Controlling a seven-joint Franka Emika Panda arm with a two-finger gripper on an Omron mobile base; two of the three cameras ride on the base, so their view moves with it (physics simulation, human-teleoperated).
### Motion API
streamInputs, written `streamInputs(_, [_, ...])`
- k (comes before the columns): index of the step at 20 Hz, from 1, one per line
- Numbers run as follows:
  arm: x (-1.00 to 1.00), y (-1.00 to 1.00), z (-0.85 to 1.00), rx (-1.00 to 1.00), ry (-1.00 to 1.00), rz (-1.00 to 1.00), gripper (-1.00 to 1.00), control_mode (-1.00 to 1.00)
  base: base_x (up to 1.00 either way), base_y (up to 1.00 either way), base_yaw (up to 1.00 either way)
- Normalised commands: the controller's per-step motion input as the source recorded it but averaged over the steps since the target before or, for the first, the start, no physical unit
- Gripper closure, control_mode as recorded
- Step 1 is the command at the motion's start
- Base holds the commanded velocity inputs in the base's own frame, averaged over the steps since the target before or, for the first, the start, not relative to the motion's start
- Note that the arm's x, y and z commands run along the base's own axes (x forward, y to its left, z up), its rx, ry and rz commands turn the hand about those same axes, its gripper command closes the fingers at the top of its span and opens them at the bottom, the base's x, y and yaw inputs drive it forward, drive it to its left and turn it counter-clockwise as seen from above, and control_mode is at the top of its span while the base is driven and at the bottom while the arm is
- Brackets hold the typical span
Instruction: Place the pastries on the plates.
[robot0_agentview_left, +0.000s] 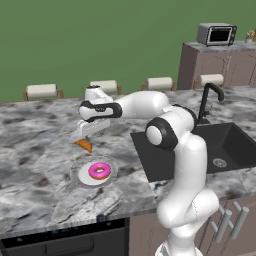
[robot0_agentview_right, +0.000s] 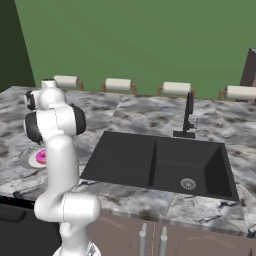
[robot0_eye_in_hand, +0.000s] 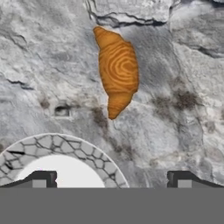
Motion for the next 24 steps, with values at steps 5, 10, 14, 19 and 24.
streamInputs(5, [0.14, 0.03, -0.38, 0.00, 0.00, 0.00, -1.00, -1.00, 0.00, 0.00, 0.00])
streamInputs(10, [0.13, 0.17, -0.26, 0.00, 0.00, 0.00, -1.00, -1.00, 0.00, 0.00, 0.00])
streamInputs(14, [0.17, 0.17, -0.21, 0.00, 0.00, 0.00, -1.00, -1.00, 0.00, 0.00, 0.00])
streamInputs(19, [0.33, 0.05, -0.18, 0.00, 0.00, 0.00, -1.00, -1.00, 0.00, 0.00, 0.00])
streamInputs(24, [0.35, 0.05, -0.12, 0.00, 0.00, 0.00, -1.00, -1.00, 0.00, 0.00, 0.00])
